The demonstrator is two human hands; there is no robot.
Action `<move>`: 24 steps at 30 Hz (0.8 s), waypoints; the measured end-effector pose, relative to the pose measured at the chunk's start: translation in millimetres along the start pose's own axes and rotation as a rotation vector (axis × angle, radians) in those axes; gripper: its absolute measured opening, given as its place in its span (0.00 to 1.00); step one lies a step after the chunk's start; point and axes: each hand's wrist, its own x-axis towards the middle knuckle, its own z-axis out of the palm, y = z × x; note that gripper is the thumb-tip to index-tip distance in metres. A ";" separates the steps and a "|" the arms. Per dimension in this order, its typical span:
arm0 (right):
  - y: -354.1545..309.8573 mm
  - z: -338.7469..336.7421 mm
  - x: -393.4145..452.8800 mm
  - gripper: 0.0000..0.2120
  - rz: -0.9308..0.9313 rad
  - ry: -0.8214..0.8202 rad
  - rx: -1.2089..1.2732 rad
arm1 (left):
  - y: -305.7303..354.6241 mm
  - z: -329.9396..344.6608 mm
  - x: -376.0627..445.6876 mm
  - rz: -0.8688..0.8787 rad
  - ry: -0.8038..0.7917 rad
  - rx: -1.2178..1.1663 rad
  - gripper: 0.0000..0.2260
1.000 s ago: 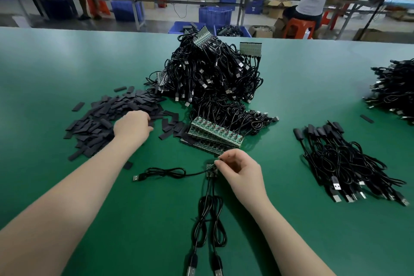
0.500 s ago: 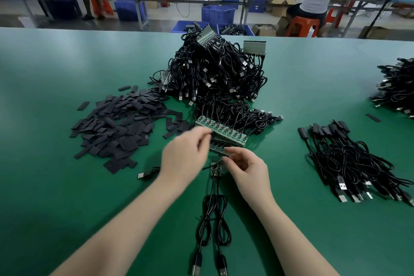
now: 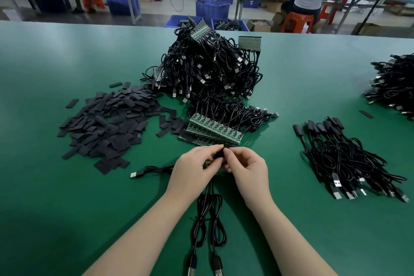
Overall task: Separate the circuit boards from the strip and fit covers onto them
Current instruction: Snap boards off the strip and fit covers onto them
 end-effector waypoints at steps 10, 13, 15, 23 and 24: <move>-1.2 -2.8 -1.7 0.11 0.048 -0.088 0.161 | -0.5 -1.2 -1.4 0.040 -0.024 0.021 0.17; -2.2 -6.1 -1.5 0.15 0.024 -0.158 0.167 | -2.8 -1.9 -2.1 0.015 -0.025 -0.034 0.17; -3.2 -7.2 -1.8 0.15 0.014 -0.158 0.162 | -3.0 -1.9 -2.7 0.002 -0.018 -0.046 0.16; -1.0 -9.0 -0.2 0.04 0.061 0.041 0.221 | 4.1 -8.1 -2.2 0.101 -0.025 0.153 0.17; -0.6 -10.1 0.6 0.02 0.076 0.060 0.249 | 3.3 -9.2 -1.7 0.136 -0.029 0.232 0.16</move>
